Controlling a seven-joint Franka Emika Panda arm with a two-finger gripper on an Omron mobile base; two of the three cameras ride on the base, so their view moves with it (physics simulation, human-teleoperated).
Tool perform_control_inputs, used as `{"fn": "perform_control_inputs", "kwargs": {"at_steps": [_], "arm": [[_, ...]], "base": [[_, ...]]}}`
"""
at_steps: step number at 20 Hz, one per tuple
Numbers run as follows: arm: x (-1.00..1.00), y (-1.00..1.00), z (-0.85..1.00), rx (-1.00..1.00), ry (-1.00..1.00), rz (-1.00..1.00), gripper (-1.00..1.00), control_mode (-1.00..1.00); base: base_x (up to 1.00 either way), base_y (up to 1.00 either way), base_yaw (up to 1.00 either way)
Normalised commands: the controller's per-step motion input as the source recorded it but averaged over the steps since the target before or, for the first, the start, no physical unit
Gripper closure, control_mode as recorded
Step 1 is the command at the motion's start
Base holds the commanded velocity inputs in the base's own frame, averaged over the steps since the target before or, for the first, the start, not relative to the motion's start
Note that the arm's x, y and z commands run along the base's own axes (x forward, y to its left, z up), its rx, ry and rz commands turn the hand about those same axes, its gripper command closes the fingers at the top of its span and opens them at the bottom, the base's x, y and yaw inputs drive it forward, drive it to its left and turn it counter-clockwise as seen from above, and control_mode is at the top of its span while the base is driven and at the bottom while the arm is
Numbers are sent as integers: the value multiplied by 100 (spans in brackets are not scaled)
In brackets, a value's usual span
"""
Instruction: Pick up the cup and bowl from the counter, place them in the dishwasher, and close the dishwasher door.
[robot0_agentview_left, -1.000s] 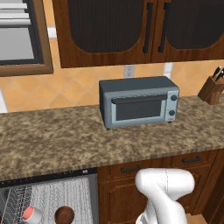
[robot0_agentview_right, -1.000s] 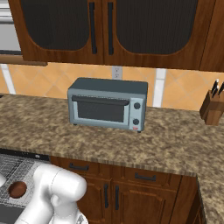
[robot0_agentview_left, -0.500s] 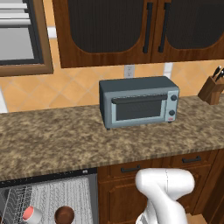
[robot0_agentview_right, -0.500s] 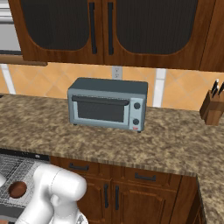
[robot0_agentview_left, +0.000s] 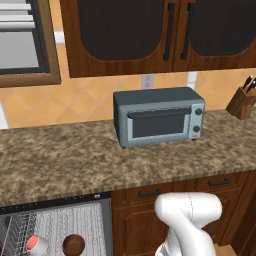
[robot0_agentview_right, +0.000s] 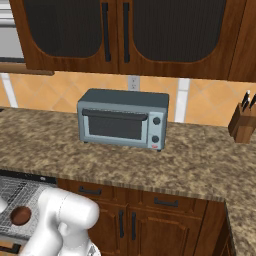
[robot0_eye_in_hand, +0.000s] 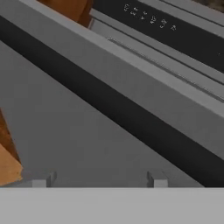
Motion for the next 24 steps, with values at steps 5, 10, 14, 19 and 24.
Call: {"fn": "perform_control_inputs", "kwargs": {"at_steps": [5, 10, 14, 19, 24], "arm": [[100, -46, 14, 1, -10, 0, -100, -100], [100, -53, 25, 9, -21, 0, -100, -100], [100, -41, 24, 13, -28, 0, -100, -100], [100, -28, 21, 12, -26, -4, -100, -100], [100, -8, 14, 9, -24, -16, -100, -100]], "base": [[0, 0, 0], [0, 0, 0], [0, 0, 0], [0, 0, 0], [0, 0, 0]]}}
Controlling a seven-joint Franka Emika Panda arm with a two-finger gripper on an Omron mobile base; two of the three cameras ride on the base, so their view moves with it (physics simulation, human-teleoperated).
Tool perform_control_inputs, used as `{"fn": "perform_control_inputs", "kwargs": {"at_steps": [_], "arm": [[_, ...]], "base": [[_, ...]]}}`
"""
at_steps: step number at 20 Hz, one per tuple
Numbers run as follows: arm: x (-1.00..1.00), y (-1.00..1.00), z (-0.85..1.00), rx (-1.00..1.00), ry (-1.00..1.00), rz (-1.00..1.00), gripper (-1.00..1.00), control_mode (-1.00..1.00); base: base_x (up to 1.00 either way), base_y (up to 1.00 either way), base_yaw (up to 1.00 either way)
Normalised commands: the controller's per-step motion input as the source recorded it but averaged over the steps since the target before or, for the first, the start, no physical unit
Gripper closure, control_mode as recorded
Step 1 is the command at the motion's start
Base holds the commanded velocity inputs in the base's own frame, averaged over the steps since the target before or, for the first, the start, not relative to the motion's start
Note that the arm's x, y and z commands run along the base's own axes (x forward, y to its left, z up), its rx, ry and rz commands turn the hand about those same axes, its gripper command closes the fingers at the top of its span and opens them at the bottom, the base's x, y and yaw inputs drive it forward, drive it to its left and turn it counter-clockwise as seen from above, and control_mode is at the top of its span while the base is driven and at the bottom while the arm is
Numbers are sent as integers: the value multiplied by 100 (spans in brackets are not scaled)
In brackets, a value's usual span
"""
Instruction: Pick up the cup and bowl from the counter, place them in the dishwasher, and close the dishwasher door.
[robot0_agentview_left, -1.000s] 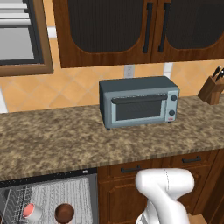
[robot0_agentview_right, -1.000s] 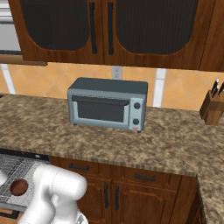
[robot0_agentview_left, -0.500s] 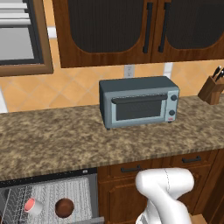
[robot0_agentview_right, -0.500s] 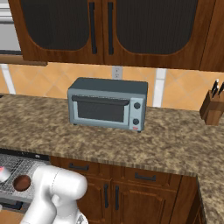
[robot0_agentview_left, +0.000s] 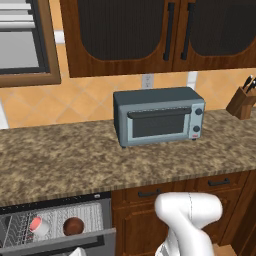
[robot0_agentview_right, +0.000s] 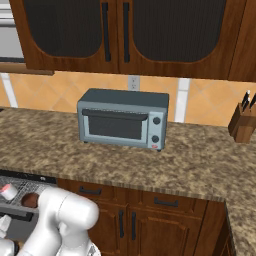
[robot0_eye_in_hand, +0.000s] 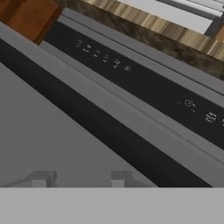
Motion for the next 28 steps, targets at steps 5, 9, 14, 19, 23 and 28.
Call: {"fn": "perform_control_inputs", "kwargs": {"at_steps": [5, 9, 14, 19, 23, 28], "arm": [[92, 0, 19, 6, -20, -31, -100, -100], [67, 0, 12, 4, -11, -38, -100, -100], [68, 0, 9, 3, -13, -30, -100, -100], [88, 0, 5, 4, -17, -22, -100, -100], [97, -4, 0, 10, -19, -14, -100, -100], [77, -15, 0, 11, -14, -4, -100, -100]], "base": [[0, 0, 0], [0, 0, 0], [0, 0, 0], [0, 0, 0], [0, 0, 0], [0, 0, 0]]}}
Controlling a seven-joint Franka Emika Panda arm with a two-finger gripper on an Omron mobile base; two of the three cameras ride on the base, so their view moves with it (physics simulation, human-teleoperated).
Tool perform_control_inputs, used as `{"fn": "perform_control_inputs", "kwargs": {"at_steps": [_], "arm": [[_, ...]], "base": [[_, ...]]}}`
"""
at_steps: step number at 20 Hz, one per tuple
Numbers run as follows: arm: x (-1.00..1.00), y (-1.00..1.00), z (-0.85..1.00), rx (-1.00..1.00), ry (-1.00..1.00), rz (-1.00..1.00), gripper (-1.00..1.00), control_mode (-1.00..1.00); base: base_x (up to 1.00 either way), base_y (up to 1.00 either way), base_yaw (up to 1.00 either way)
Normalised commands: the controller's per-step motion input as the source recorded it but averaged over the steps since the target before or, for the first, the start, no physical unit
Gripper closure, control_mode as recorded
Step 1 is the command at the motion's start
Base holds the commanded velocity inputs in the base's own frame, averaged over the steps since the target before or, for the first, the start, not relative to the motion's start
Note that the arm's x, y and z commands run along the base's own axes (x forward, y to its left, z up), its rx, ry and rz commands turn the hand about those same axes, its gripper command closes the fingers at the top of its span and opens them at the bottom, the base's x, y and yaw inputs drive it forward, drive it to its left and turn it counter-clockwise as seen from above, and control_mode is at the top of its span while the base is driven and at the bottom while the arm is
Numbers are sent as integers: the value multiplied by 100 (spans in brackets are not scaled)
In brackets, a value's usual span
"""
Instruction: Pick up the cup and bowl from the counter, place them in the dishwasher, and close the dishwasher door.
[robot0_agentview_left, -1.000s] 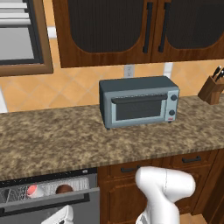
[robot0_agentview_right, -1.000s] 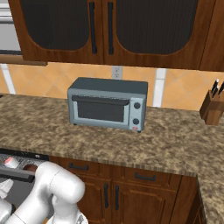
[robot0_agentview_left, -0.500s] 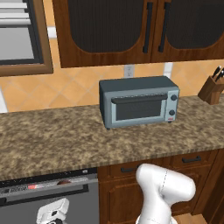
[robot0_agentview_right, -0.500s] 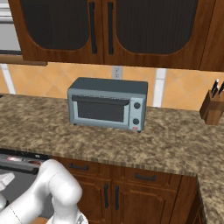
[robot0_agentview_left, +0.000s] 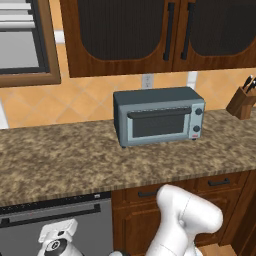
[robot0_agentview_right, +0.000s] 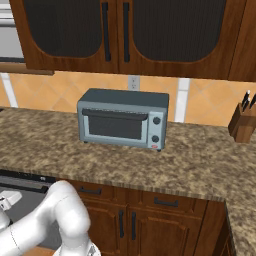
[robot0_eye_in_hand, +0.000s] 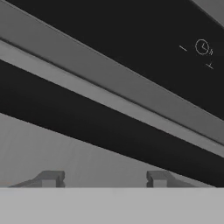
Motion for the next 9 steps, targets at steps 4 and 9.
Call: {"fn": "perform_control_inputs", "kwargs": {"at_steps": [4, 9], "arm": [[59, -18, 0, 6, -7, -1, -100, -100], [54, -18, 0, 0, 0, 0, -100, -100]], "base": [[0, 0, 0], [0, 0, 0]]}}
